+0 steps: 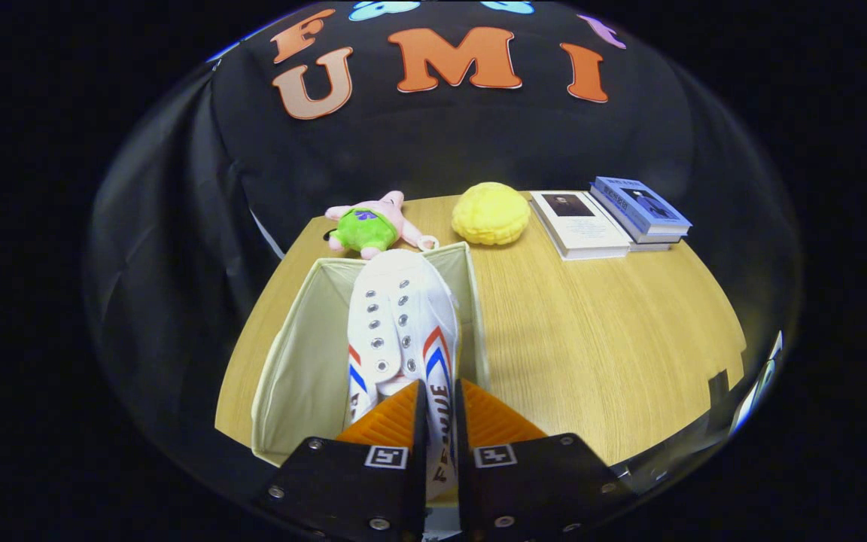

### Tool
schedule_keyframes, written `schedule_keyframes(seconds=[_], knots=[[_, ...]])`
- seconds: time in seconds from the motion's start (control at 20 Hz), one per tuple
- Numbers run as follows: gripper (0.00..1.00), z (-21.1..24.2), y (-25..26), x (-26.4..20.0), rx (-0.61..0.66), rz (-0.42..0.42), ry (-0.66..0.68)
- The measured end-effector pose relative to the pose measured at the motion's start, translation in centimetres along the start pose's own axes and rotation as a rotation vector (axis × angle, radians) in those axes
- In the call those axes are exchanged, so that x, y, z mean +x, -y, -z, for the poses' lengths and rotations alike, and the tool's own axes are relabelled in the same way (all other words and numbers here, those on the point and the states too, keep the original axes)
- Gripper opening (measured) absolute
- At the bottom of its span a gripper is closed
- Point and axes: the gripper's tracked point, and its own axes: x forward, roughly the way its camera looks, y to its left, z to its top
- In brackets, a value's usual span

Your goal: Open the storage box then place both shoes into the box .Put the left shoe in first, then the right shoe, with the right side of both shoes facing outward in a uniform manner.

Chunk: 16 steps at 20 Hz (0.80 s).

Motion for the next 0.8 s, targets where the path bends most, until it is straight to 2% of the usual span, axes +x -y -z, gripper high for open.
schedule_keyframes(seconds=[0.1, 0.15, 0.25, 0.3, 0.45, 0.8], knots=[[0.32, -1.6, 0.6, -0.7, -0.001, 0.007, 0.049], [0.57, -2.3, 0.8, -1.0, 0.005, 0.008, 0.063], [0.93, -3.4, 1.8, -1.3, 0.009, 0.018, 0.088], [0.99, -4.2, 2.2, -1.3, 0.011, 0.021, 0.097], [0.99, -6.7, 3.8, -2.1, 0.009, 0.024, 0.139], [0.99, -16.1, 7.7, -6.1, -0.021, 0.044, 0.325]])
